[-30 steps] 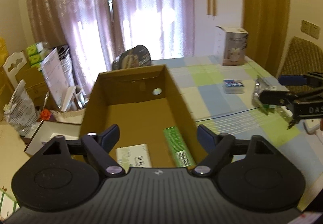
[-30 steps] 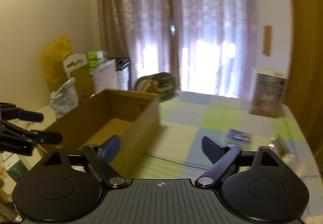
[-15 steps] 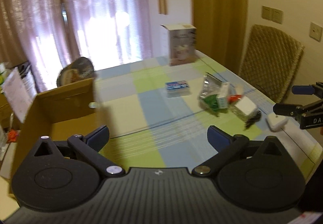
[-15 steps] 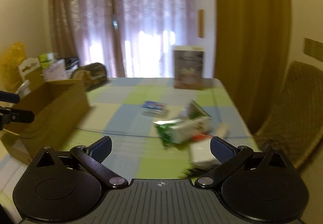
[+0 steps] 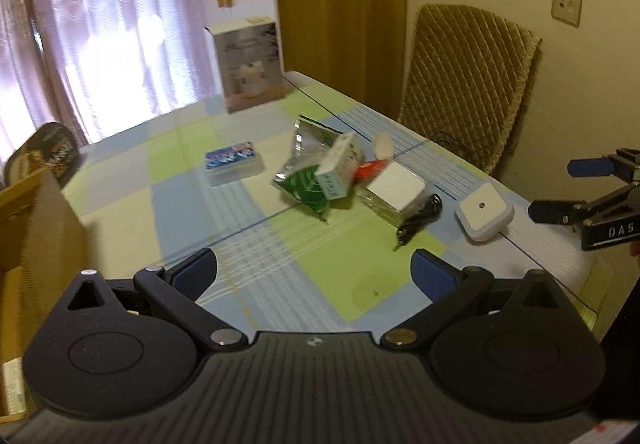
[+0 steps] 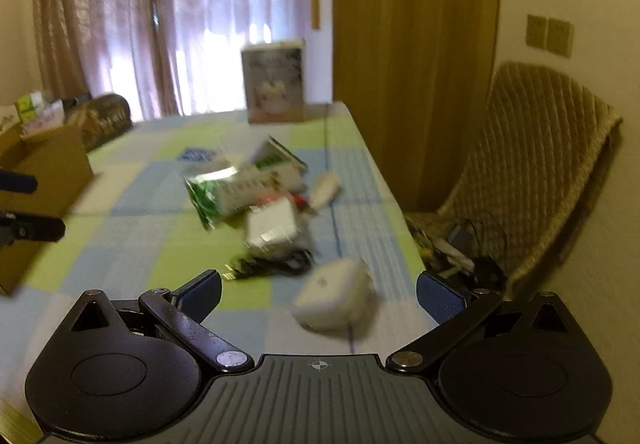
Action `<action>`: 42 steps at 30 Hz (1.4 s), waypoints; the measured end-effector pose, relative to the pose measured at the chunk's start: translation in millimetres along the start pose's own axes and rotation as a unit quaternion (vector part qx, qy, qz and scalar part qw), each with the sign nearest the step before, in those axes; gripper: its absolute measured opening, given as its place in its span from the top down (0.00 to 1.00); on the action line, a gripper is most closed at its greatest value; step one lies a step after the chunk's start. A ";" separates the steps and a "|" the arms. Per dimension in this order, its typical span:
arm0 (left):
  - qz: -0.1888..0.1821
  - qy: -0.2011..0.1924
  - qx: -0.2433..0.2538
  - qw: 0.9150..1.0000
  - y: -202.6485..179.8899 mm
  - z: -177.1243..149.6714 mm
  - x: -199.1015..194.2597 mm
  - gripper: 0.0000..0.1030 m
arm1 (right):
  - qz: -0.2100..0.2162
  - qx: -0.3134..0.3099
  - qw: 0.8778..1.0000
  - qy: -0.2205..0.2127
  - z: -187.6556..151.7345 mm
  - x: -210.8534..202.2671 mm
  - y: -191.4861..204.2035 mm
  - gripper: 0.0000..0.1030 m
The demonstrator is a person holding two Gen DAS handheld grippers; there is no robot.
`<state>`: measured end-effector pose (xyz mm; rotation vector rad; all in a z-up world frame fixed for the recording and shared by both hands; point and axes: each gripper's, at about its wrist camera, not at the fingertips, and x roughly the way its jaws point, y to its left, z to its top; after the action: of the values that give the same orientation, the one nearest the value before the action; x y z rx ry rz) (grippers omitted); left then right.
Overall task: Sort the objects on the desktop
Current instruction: 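Move both tools back to the table toward the night light and cable, then grasp the white square night light with the right tool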
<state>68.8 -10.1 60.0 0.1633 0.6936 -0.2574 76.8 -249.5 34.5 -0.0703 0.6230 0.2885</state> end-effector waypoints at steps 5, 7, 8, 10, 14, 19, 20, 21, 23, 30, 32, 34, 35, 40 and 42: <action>-0.020 0.015 0.006 1.000 -9.6 -4.6 29.3 0.02 | 0.007 -0.020 0.999 0.031 -7.4 25.7 -6.1 0.02; -0.029 0.019 0.009 0.999 -12.4 -5.5 39.5 0.02 | 0.015 -0.044 0.998 0.042 -9.5 35.0 -5.0 0.02; -0.033 0.020 0.010 0.999 -13.4 -5.8 44.9 0.02 | 0.018 -0.055 0.997 0.045 -10.1 39.7 -4.5 0.02; -0.044 0.022 0.014 0.999 -16.0 -5.3 55.7 0.02 | 0.025 -0.082 0.995 0.052 -10.0 49.5 -3.4 0.02; -0.068 0.030 0.036 0.997 -25.8 -2.9 80.9 0.03 | 0.026 -0.131 0.989 0.056 -8.8 67.8 -2.9 0.02; -0.094 0.039 0.067 0.992 -37.9 -0.5 109.3 0.05 | 0.028 -0.120 0.990 0.070 -10.8 88.6 -12.2 0.02; -0.101 0.040 0.073 0.991 -39.6 -0.4 114.6 0.05 | 0.029 -0.125 0.989 0.072 -11.6 91.0 -11.6 0.02; -0.109 0.041 0.079 0.990 -41.0 -0.6 119.0 0.06 | 0.030 -0.134 0.988 0.074 -12.2 93.1 -10.0 0.02; -0.124 0.040 0.092 0.987 -42.5 -0.9 126.6 0.06 | 0.035 -0.162 0.983 0.076 -13.0 97.4 -7.0 0.02; -0.144 0.045 0.109 0.983 -49.0 1.8 148.5 0.11 | 0.053 -0.228 0.969 0.074 -10.3 116.0 -6.8 0.02; -0.145 0.045 0.113 0.982 -52.2 2.3 154.3 0.11 | 0.052 -0.239 0.967 0.075 -10.3 121.7 -6.8 0.03; -0.146 0.044 0.117 0.981 -55.4 1.7 159.9 0.12 | 0.056 -0.235 0.967 0.078 -9.9 124.5 -8.1 0.10; -0.146 0.044 0.118 0.981 -56.9 1.5 161.9 0.13 | 0.058 -0.233 0.967 0.081 -10.0 125.3 -8.3 0.14; -0.152 0.046 0.124 0.979 -64.6 -1.0 172.3 0.23 | 0.064 -0.227 0.968 0.090 -10.5 126.5 -7.5 0.26; -0.152 0.046 0.121 0.980 -65.6 -0.9 175.4 0.28 | 0.063 -0.215 0.970 0.093 -9.0 126.5 -9.2 0.26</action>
<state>179.0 -104.1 -58.7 0.3035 0.7783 -0.6306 172.2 -228.7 -47.0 -0.4806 0.7450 0.5407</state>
